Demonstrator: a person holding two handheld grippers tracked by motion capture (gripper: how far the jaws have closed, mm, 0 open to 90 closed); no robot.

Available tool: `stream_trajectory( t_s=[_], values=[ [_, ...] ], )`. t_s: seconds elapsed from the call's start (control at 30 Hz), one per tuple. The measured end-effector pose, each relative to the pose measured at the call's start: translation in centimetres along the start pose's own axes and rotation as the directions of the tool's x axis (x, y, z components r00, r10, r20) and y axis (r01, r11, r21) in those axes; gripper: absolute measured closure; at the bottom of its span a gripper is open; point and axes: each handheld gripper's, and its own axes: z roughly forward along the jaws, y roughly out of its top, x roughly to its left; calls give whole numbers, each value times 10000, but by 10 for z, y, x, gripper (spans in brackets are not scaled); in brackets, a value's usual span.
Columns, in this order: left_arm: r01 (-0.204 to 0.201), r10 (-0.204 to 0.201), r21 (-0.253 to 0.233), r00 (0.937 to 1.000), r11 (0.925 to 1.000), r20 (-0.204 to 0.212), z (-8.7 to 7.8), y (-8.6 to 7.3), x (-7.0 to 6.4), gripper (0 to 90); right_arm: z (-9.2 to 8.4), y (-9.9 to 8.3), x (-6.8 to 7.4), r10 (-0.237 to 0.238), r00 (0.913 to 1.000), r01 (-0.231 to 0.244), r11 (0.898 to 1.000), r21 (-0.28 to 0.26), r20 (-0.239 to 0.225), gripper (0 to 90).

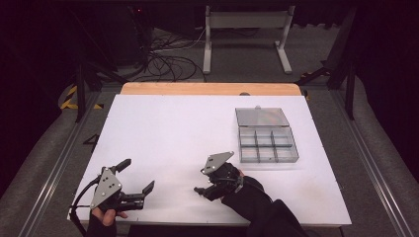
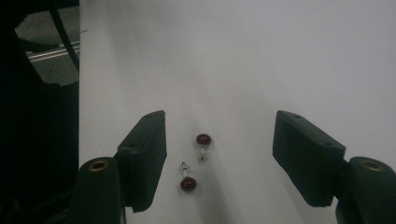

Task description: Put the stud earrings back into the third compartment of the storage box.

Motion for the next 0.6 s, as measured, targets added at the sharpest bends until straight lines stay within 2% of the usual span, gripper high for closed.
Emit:
stream_trajectory(
  t_s=[0.2,0.57,0.6],
  values=[
    [-28,28,20,10000,10000,8,0,0,0,37,13,1,2,-129,9999,130,9985,526,-31,435],
    [-48,48,70,10000,10000,-13,1,0,0,38,28,1,5,-344,9994,352,9952,908,-106,579],
    [-47,47,71,10000,10000,-13,1,0,0,38,31,1,6,-375,9992,384,9943,995,-108,613]
  ],
)
